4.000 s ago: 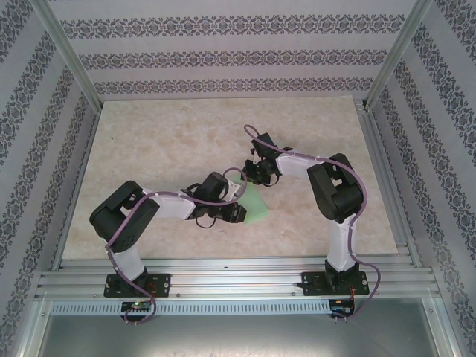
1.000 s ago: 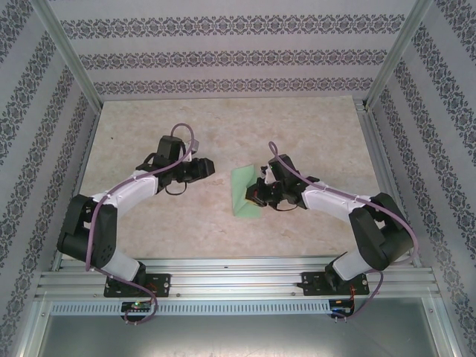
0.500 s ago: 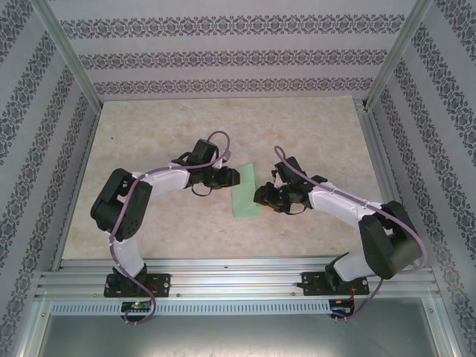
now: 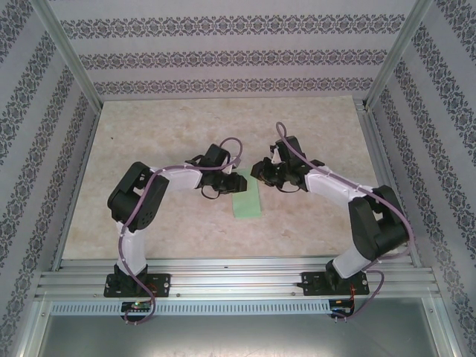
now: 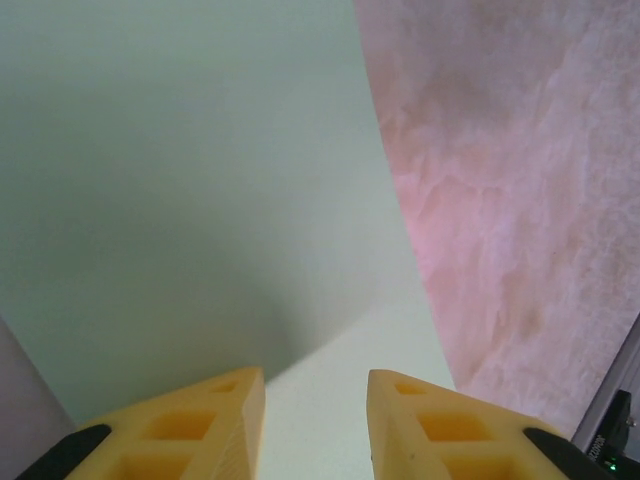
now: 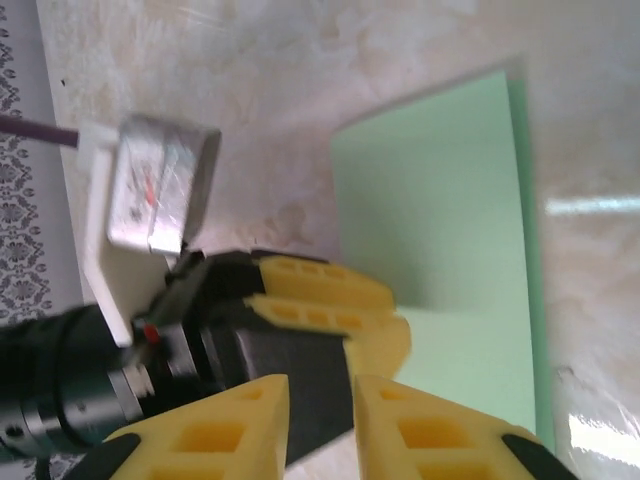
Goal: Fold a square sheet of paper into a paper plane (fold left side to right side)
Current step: Hold the square sheet of paper at the center of the table.
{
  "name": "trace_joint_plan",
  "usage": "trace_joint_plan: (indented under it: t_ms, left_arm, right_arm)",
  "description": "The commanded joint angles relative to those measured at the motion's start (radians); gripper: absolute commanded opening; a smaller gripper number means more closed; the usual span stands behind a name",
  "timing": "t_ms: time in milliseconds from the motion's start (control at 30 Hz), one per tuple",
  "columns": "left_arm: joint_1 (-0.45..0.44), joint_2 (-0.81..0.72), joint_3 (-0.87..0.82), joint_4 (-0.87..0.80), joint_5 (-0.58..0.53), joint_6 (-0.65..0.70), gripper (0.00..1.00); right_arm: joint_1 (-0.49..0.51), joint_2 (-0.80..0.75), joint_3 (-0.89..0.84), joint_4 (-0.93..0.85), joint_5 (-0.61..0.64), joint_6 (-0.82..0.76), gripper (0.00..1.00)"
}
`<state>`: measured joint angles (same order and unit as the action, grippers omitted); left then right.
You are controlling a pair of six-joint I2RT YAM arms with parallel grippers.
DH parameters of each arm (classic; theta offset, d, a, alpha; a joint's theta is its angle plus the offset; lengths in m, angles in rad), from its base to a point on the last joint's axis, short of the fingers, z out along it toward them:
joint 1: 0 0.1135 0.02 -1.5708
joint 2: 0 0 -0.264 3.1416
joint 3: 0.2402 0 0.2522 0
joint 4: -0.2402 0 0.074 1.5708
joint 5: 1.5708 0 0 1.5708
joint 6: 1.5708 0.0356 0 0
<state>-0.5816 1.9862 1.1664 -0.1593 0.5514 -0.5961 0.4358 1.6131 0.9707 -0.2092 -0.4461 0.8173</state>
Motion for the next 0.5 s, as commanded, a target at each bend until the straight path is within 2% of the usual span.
trace_joint_plan:
  t_ms: [0,300,467]
  left_arm:
    - [-0.016,0.017,0.024,-0.017,-0.023,0.022,0.34]
    - [-0.021,0.010,0.007,-0.017,-0.034,0.033,0.33]
    - [-0.027,-0.013,-0.016,-0.004,-0.018,0.056,0.32]
  right_arm:
    - [-0.011,0.084,0.078,0.030,0.016,0.009,0.18]
    - [-0.011,0.235,0.143,0.050,0.036,0.040,0.13]
    - [-0.016,0.243,0.148,0.045,0.050,0.017,0.14]
